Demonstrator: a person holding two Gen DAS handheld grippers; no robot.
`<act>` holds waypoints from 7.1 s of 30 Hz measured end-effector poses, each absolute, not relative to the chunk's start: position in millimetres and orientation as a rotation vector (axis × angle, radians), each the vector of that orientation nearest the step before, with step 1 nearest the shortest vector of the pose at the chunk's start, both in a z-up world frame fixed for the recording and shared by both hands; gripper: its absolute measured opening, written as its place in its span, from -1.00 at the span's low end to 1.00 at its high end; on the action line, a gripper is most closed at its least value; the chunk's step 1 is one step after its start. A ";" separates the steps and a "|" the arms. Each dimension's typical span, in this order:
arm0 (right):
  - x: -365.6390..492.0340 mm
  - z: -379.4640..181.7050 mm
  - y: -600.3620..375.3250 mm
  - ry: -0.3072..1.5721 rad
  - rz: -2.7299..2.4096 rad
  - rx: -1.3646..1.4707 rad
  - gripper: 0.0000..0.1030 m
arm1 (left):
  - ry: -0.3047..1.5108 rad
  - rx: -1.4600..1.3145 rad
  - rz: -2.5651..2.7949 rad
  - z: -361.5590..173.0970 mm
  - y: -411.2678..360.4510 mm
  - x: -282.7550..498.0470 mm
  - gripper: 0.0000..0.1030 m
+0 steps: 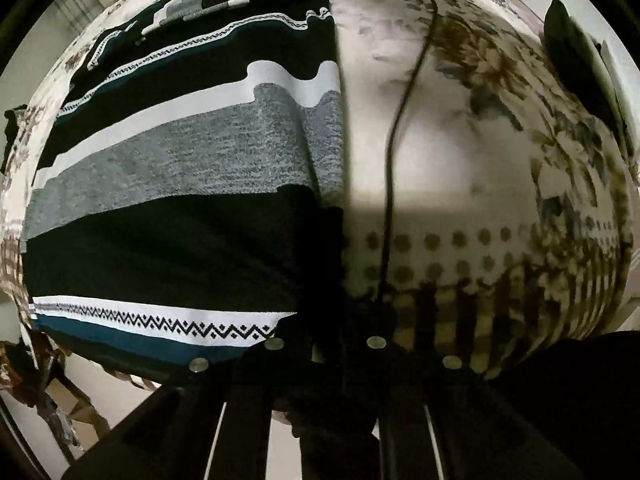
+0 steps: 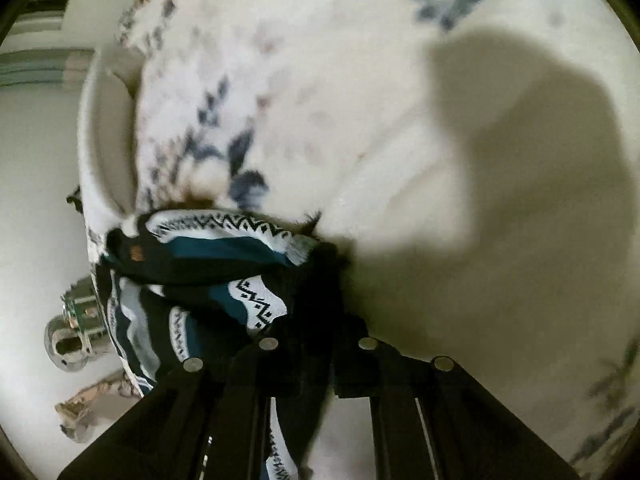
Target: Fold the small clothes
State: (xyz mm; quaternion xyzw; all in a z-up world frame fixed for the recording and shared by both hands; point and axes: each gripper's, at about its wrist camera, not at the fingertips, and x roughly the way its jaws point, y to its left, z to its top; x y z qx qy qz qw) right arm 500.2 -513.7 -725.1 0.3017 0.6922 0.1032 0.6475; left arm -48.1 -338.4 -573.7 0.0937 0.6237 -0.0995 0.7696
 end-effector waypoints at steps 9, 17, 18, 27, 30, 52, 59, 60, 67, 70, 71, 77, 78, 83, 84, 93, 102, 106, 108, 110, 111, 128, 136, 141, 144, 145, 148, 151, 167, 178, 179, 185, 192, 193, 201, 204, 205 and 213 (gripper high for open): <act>412.9 -701.1 -517.2 1.721 0.390 0.675 0.19 | 1.445 -0.013 -0.130 -567.4 -297.4 -49.6 -0.75; 244.9 -718.1 -471.1 1.925 0.519 0.710 0.19 | 1.402 -0.459 0.177 -539.9 -147.8 -67.8 0.18; 228.1 -720.4 -463.8 1.943 0.525 0.719 0.19 | 1.391 -0.487 0.224 -540.2 -122.8 -68.9 0.18; 103.9 -735.9 -404.8 2.007 0.457 0.896 0.19 | 1.211 -0.551 0.525 -551.5 82.3 -58.9 0.18; 80.6 -734.6 -395.0 1.996 0.438 0.842 0.19 | 1.238 -0.567 0.491 -581.3 104.8 -42.3 0.18; -20.1 -693.6 -390.2 1.837 0.105 0.798 0.19 | 1.164 -0.525 0.268 -582.4 133.9 -20.7 -0.89; -38.9 -725.7 -357.7 1.958 0.102 0.613 -0.92 | 1.165 -0.552 0.230 -583.9 136.8 -27.7 -0.89; -40.4 -724.8 -355.1 1.951 0.114 0.603 -0.91 | 1.178 -0.570 0.215 -584.2 137.4 -27.6 -0.81; -15.3 -686.0 -389.1 1.840 0.174 0.794 0.09 | 1.267 -0.506 0.270 -549.8 116.8 -61.6 -0.28; -0.5 -668.3 -410.5 1.806 0.174 0.793 0.12 | 1.270 -0.448 0.211 -526.4 72.0 -78.4 -0.09; 5.4 -663.2 -418.5 1.801 0.171 0.784 0.12 | 1.277 -0.421 0.170 -519.2 48.4 -82.0 0.01; 40.1 -650.8 -471.9 1.787 0.153 0.728 0.12 | 1.392 -0.326 -0.235 -521.1 -136.2 -82.7 0.19; 47.8 -650.3 -481.3 1.780 0.147 0.720 0.12 | 1.416 -0.310 -0.294 -527.2 -169.5 -81.6 0.19; 102.1 -650.2 -537.8 1.725 0.139 0.709 0.12 | 1.497 -0.162 -0.366 -569.8 -279.9 -76.5 0.19; 115.7 -650.6 -547.8 1.715 0.147 0.701 0.12 | 1.507 -0.106 -0.342 -579.2 -292.6 -76.1 0.18; 242.4 -669.1 -602.3 1.640 0.233 0.725 0.12 | 1.410 0.034 -0.205 -574.2 -294.1 -75.9 -0.86; 429.6 -711.5 -582.6 1.474 0.388 1.000 0.12 | 1.364 -0.003 -0.141 -511.7 -265.1 -78.8 -0.86; 470.2 -736.1 -557.5 1.516 0.367 1.021 0.05 | 1.351 -0.012 -0.126 -497.0 -252.3 -67.1 -0.87; 477.1 -742.0 -545.6 1.533 0.334 0.995 -0.80 | 1.340 -0.023 -0.125 -494.5 -250.6 -60.6 -0.87; 481.3 -731.1 -536.3 1.527 0.285 0.922 -0.79 | 1.320 -0.052 -0.124 -490.1 -245.8 -57.5 -0.87; 483.0 -720.9 -531.1 1.517 0.279 0.883 -0.79 | 1.315 -0.072 -0.124 -488.8 -242.6 -56.5 -0.87; 551.2 -516.2 -214.6 1.488 0.274 0.267 -0.80 | 1.119 -0.597 0.003 -449.8 -3.1 -51.4 -0.88; 592.1 -573.2 -22.4 1.512 0.175 -0.035 -0.80 | 1.080 -0.751 0.111 -516.5 115.5 -37.4 -0.89; 604.4 -618.7 12.3 1.528 0.088 -0.097 -0.80 | 1.118 -0.811 0.120 -569.3 163.1 -23.8 -0.92; 607.9 -631.4 9.5 1.557 0.071 -0.066 -0.78 | 1.155 -0.875 0.077 -587.1 173.9 -21.4 -0.86; 608.1 -633.3 6.2 1.575 0.086 -0.039 -0.72 | 1.167 -0.887 0.080 -588.0 175.4 -23.8 -0.82; 597.3 -625.0 -7.8 1.614 0.187 0.040 -0.14 | 1.216 -0.949 0.086 -592.5 185.4 -38.5 -0.55; 558.0 -604.8 -29.6 1.622 0.279 0.107 0.15 | 1.216 -1.035 0.118 -587.1 202.1 -58.9 -0.12; 81.5 -729.2 -87.0 2.147 0.327 0.628 0.15 | 1.259 -0.828 0.177 -587.0 163.5 -24.3 -0.82; 15.2 -736.0 -90.9 2.014 0.342 0.652 -0.89 | 1.323 -0.697 0.167 -574.6 160.7 -33.9 -0.84; 18.9 -732.3 -97.0 2.019 0.354 0.683 -0.84 | 1.331 -0.698 0.164 -567.6 159.1 -31.9 -0.80; 53.2 -689.3 -163.8 1.873 0.367 0.770 -0.01 | 1.271 -0.569 0.109 -508.8 142.1 -2.3 -0.04; 124.4 -672.3 -213.5 1.784 0.268 0.747 -0.01 | 1.254 -0.441 -0.061 -537.0 104.1 98.7 0.05; 136.0 -670.0 -215.3 1.774 0.255 0.749 -0.01 | 1.268 -0.422 -0.074 -545.9 100.4 106.2 0.05; 298.1 -626.2 -141.6 1.676 0.257 0.721 -0.01 | 1.283 -0.325 -0.160 -574.6 98.9 114.8 -0.84; 374.5 -622.4 -84.7 1.637 0.241 0.602 0.12 | 1.271 -0.351 -0.197 -571.6 107.6 113.5 -0.86; 398.7 -626.5 -69.5 1.631 0.230 0.556 0.14 | 1.269 -0.364 -0.207 -570.9 110.6 114.3 -0.87; 476.3 -651.4 15.6 1.690 0.102 0.243 -0.70 | 1.258 -0.458 -0.261 -565.4 133.9 114.1 -0.90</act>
